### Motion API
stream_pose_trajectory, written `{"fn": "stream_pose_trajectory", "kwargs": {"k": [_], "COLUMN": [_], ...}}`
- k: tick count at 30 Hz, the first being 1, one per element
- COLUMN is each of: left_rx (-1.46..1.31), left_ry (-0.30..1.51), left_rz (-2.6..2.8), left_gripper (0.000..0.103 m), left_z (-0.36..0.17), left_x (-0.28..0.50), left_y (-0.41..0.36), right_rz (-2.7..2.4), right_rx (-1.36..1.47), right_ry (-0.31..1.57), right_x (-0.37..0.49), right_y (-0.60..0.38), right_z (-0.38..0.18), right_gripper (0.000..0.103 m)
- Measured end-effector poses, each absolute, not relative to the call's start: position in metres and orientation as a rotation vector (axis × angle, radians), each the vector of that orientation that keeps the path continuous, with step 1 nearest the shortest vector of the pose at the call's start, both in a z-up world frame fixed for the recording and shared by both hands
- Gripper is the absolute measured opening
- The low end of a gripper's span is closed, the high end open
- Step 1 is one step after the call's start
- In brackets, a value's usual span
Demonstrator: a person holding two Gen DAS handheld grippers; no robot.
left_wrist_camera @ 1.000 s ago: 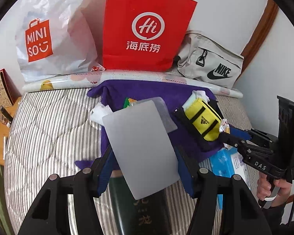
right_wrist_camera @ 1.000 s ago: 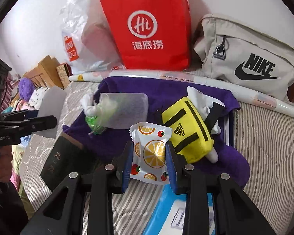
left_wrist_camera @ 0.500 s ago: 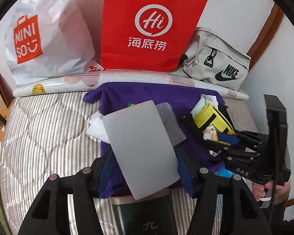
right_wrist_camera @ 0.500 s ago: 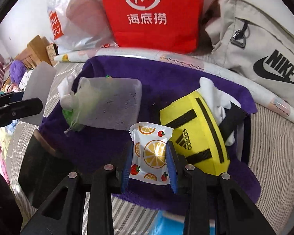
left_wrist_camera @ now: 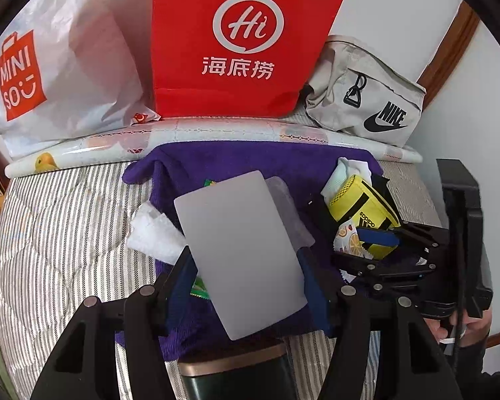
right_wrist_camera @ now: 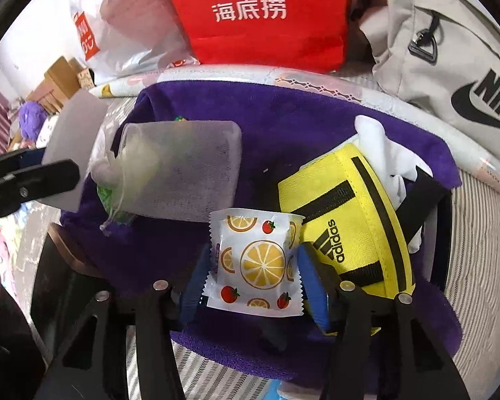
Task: Organize soft objects
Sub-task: 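Open both tools to drop the packet and sponge on the purple towel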
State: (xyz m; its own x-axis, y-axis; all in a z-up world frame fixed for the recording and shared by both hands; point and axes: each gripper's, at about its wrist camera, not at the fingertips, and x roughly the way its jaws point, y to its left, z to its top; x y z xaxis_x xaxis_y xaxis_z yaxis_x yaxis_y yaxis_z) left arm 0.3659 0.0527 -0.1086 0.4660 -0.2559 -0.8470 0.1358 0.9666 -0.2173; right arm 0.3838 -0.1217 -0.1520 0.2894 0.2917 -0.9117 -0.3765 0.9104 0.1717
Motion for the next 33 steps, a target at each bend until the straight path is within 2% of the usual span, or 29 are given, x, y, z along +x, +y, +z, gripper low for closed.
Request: {"fn": "stream_pose_trajectory", "kwargs": {"k": [1,8,13,24,27,29,31,33], "left_rx": [-0.125,-0.125,-0.091,-0.076,-0.079,-0.092,-0.096,-0.095], "left_ry": [1.064,1.084,1.105,1.137,1.135,1.136,1.156,1.16], "left_rz": [-0.242,-0.263,-0.276,-0.266,-0.27,-0.266,-0.268,-0.263], "left_gripper": [0.059,0.06,0.061,0.062,0.067,0.078,0.083,0.083], "left_z": [-0.11,-0.115,-0.124,-0.141,-0.141,-0.141,-0.141,-0.139], "left_x": [0.367,0.373,0.382,0.401,0.402,0.401,0.4,0.396], "left_y": [0.052,0.046,0.035,0.027,0.025,0.025,0.025,0.026], "right_rz": [0.446,0.437,0.445,0.412,0.404,0.398,0.393,0.386], "right_rx": [-0.068,-0.071,-0.075,-0.036,-0.016,-0.006,0.002,0.014], "right_ry": [1.208,1.199,1.176,1.111,1.09,1.081,1.079,1.078], "right_x": [0.384,0.38,0.376,0.368,0.364,0.361,0.359,0.356], "right_y": [-0.123,-0.124,-0.127,-0.147,-0.154,-0.157,-0.16,-0.164], "right_z": [-0.152,-0.147,-0.143,-0.124,-0.118,-0.116,-0.115,-0.114], "right_gripper": [0.061,0.062,0.068,0.068,0.068,0.068,0.068,0.068]}}
